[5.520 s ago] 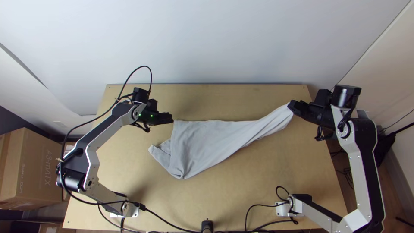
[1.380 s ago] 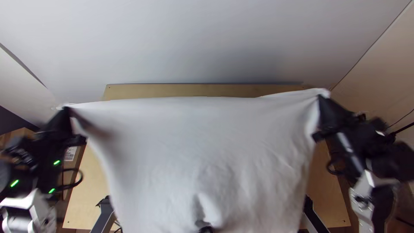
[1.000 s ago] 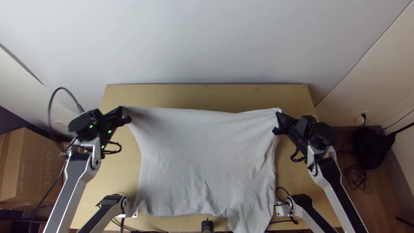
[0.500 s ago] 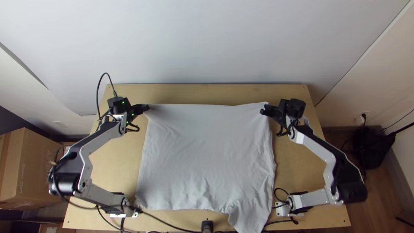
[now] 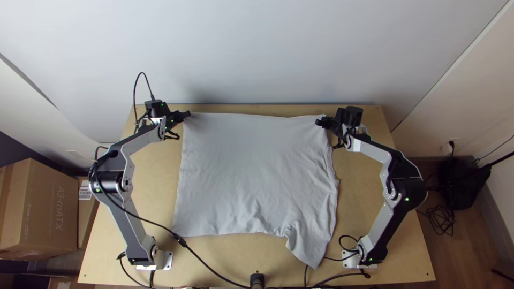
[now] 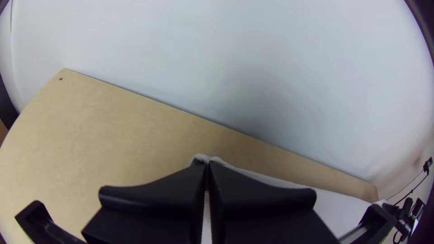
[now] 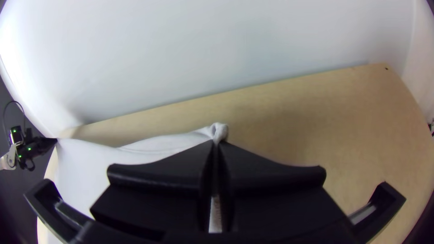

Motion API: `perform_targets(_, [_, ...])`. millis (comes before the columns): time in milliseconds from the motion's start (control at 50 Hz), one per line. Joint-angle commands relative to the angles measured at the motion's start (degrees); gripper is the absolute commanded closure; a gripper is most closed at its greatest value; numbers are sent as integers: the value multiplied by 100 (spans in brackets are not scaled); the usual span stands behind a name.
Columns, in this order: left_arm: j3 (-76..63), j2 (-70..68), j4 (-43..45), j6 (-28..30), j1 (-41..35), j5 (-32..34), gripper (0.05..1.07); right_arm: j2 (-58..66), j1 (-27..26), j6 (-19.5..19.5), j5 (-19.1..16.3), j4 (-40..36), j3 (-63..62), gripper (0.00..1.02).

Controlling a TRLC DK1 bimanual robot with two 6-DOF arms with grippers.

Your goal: Fold the t-shirt

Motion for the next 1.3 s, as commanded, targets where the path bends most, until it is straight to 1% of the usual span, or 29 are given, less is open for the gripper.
perform_targets(0, [713,504,-162,-108,168,-69,105,413,-113,38,233,90,520,100])
perform_targets(160, [1733,1154,-558,-108,159,-95,105,984,-113,21,461,-121,1355,100])
perform_targets(180, [1882,1242,-628,-108,159,-113,103,1046,-113,3,505,-183,1469,98])
perform_targets(200, [1988,1295,-681,-108,150,-121,99,1099,-104,-14,523,-262,1566,90])
perform_targets(220, [2137,1356,-778,-108,150,-130,89,1134,-104,-6,532,-358,1663,77])
perform_targets(260, [2374,1435,-980,-108,141,-121,63,1222,-104,-6,549,-622,1874,51])
perform_targets(300, [2585,1488,-1120,-108,124,-121,43,1318,-104,3,567,-956,2155,33])
perform_targets(320, [2656,1488,-1156,-108,124,-121,34,1362,-104,3,567,-1088,2304,22])
perform_targets(340, [2708,1488,-1173,-108,115,-121,21,1389,-113,12,567,-1176,2410,6])
perform_targets(360, [2752,1471,-1191,-99,115,-113,10,1406,-113,12,567,-1228,2489,2])
perform_targets(380, [2761,1444,-1199,-99,115,-113,9,1397,-122,12,567,-1264,2524,3])
perform_targets(460, [2752,1277,-1243,-135,115,-104,10,1239,-148,82,567,-1264,2506,3])
perform_targets(540, [2752,1031,-1402,-345,168,-77,10,932,-192,205,567,-1255,2375,3])
perform_targets(580, [2752,890,-1551,-495,203,-7,10,747,-228,346,558,-1299,2313,3])
perform_targets(660, [2700,530,-1999,-635,238,98,10,149,-263,460,558,-1360,1944,3])
perform_targets(700, [2647,337,-2237,-653,238,125,10,-176,-271,592,549,-1439,1724,3])
perform_targets(760, [2471,-24,-2553,-653,238,125,10,-703,-342,961,540,-1677,1443,3])
perform_targets(820, [2093,-498,-2623,-644,238,142,10,-1213,-421,1199,488,-2046,1214,3])
perform_targets(860, [1812,-850,-2650,-644,238,248,10,-1538,-491,1269,321,-2424,1135,3])
perform_targets(940, [1214,-1535,-2650,-618,273,388,10,-2057,-658,1269,39,-3355,1083,3])
perform_targets(1000, [740,-2080,-2650,-530,282,424,10,-2417,-808,1269,-101,-4094,995,3])
perform_targets(1060, [344,-2564,-2685,-477,273,441,10,-2804,-948,1260,-268,-4603,749,3])
perform_targets(1120, [-7,-3021,-2790,-398,264,529,10,-3243,-1089,1225,-418,-4999,397,3])
perform_targets(1160, [-227,-3311,-2834,-363,256,547,10,-3516,-1150,1190,-453,-5254,142,3])
perform_targets(1280, [-710,-4111,-3107,-319,247,582,10,-4430,-1335,812,-505,-5957,-614,3])
